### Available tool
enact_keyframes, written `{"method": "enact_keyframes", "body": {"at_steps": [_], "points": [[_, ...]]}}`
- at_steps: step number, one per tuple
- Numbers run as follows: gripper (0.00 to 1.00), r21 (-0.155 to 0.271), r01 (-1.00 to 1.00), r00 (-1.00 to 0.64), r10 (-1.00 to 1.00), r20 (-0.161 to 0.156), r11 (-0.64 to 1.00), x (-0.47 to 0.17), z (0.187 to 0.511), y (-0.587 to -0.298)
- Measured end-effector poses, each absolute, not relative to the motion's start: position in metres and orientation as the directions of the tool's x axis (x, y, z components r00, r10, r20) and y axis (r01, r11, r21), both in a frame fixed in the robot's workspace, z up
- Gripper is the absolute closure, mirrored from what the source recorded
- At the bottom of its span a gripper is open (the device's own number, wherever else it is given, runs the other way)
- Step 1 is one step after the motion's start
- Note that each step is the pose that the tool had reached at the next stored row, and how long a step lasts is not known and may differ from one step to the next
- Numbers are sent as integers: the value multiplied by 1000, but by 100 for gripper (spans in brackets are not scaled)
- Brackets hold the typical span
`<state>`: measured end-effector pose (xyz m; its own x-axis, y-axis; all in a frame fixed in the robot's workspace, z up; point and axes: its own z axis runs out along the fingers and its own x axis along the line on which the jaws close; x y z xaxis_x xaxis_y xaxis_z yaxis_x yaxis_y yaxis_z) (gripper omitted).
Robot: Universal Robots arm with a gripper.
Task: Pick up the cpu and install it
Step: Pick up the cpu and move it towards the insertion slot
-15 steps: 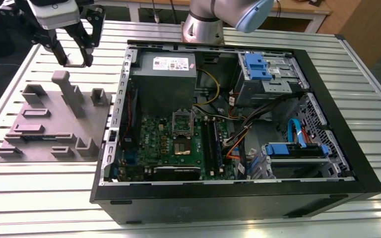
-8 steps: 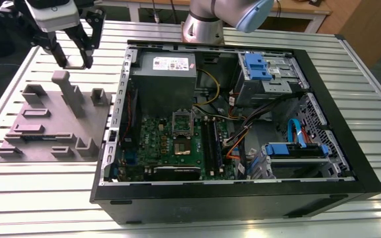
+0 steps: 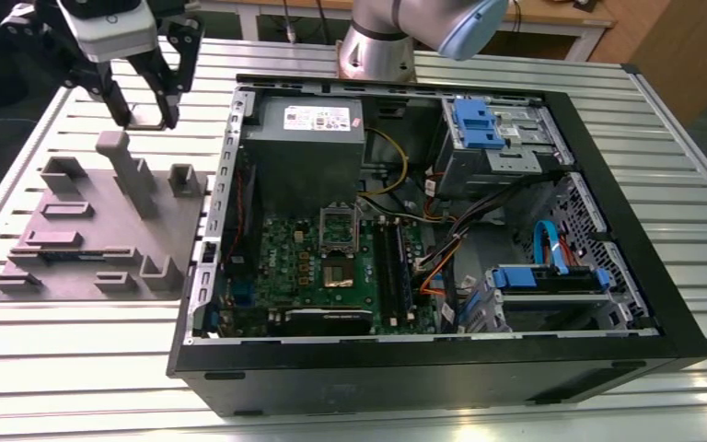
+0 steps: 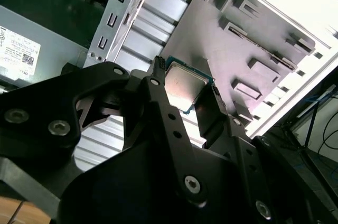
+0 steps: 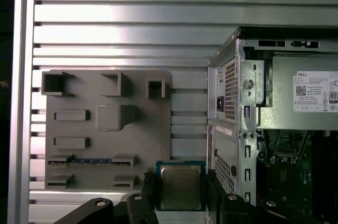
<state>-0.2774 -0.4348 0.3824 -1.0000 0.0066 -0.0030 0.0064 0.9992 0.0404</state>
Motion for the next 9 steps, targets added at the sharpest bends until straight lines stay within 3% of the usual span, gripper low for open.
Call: {"method": "enact_keyframes", "body": {"at_steps": [9], "points": [[53,40,8,-1000,9,-3,999,-272,382,-440]]}}
